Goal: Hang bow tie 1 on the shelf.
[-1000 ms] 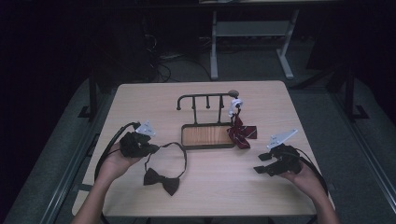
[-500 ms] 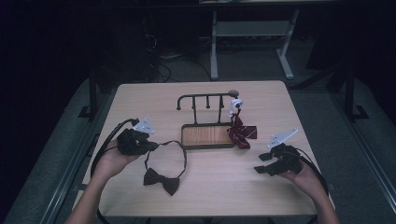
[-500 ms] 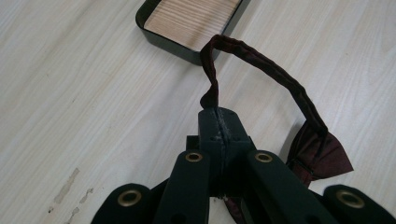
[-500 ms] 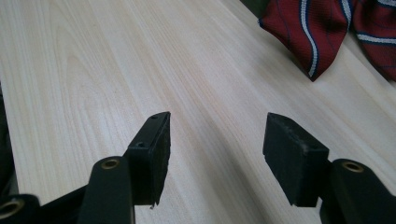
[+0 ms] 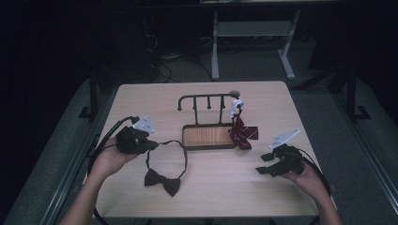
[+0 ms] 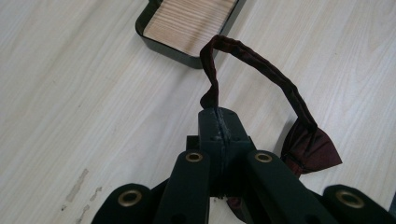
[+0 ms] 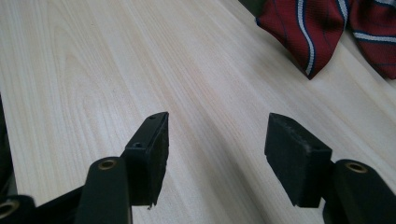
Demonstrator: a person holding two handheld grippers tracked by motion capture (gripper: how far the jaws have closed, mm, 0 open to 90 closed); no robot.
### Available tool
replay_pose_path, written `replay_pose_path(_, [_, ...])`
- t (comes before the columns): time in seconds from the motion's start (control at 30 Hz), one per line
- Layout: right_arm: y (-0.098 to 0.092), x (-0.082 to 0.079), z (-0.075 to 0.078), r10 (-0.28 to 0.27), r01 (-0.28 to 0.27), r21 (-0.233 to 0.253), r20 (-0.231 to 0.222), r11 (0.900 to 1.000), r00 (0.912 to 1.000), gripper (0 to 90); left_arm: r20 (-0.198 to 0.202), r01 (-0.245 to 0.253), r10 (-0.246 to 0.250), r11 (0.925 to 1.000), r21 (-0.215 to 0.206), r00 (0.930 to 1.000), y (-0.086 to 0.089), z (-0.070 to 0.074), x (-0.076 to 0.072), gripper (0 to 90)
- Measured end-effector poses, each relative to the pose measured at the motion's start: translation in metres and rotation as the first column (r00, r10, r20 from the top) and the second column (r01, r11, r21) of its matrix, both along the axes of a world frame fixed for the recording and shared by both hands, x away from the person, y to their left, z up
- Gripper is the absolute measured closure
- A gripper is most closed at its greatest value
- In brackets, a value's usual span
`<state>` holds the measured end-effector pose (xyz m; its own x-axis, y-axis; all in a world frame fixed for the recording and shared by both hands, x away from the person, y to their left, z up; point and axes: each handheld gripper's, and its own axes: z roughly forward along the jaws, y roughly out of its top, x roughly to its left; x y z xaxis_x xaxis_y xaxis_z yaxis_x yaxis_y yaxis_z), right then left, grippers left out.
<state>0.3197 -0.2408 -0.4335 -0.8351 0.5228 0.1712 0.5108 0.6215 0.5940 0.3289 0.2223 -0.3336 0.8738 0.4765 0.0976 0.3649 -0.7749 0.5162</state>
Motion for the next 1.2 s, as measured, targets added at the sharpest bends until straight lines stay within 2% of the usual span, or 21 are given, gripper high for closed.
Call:
replay_pose_path(0.7, [-0.001, 0.0, 0.0, 0.004, -0.004, 0.0, 0.003, 1.0, 1.0, 39.4, 0.02, 0.039, -0.039, 0.9992, -0.004, 0.999, -0.004, 0.024, -0.001, 90.0])
replay_pose_path(1.2, [-0.003, 0.0, 0.0, -0.002, 0.002, 0.004, -0.001, 1.0, 1.0, 39.4, 0.016, 0.064, -0.064, 0.9978, -0.017, 0.9979, -0.009, 0.04, 0.003, 90.0])
